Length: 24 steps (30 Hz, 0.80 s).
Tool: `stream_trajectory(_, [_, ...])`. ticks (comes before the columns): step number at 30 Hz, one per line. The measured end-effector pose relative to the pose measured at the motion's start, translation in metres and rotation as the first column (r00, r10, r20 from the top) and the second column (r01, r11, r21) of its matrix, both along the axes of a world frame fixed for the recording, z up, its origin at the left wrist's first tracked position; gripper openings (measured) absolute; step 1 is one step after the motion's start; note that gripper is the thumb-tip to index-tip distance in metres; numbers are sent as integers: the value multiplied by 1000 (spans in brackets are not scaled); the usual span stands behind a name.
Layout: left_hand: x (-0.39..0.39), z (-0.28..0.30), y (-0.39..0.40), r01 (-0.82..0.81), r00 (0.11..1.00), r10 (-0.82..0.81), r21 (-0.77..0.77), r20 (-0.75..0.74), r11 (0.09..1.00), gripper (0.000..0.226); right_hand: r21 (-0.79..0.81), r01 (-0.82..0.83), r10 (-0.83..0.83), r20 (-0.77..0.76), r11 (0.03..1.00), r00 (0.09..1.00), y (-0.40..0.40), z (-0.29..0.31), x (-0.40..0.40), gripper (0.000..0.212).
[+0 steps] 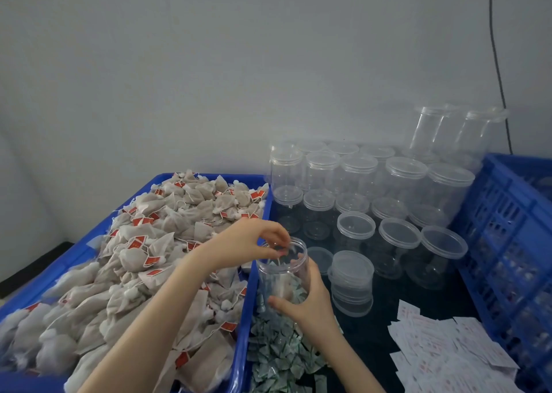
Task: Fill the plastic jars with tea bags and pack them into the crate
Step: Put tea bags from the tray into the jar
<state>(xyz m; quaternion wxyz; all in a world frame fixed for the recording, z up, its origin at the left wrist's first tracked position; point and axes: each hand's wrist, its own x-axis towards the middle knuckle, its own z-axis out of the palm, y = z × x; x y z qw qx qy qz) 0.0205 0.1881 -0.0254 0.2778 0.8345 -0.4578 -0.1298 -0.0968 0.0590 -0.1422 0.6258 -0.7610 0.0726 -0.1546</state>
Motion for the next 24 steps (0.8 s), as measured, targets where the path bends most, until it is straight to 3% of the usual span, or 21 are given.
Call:
stream_trajectory(4, [28,-11,18,-263,956,265,-36,123,964,29,2,14,-14,3,1000,1000,-2,-1,-5,96])
stream_trajectory(6, [41,-28,28,-408,891,341,201,299,890,39,7,22,-22,7,1000,1000,-3,-1,-7,97])
stream_trajectory(8, [46,-51,36,-442,892,309,490,331,751,51,7,21,-21,11,1000,1000,-3,0,-8,97])
stream_trajectory(11, [45,-69,39,-464,882,284,584,377,666,35,1,24,-24,18,1000,1000,-2,2,-9,98])
stream_trajectory(14, [46,-55,37,-538,828,357,435,432,722,19,-4,24,-24,18,1000,1000,-2,2,-8,90])
stream_trajectory(18, [35,-16,34,-546,771,463,78,437,834,15,-21,13,-13,16,1000,1000,-4,-2,-6,85])
stream_trajectory(21, [19,17,31,-434,779,460,-165,425,886,17,-20,2,-2,10,1000,1000,-3,-5,-5,84])
stream_trajectory(24, [4,38,24,-265,835,341,-228,432,937,16,-20,0,0,6,1000,1000,-1,-7,-3,82])
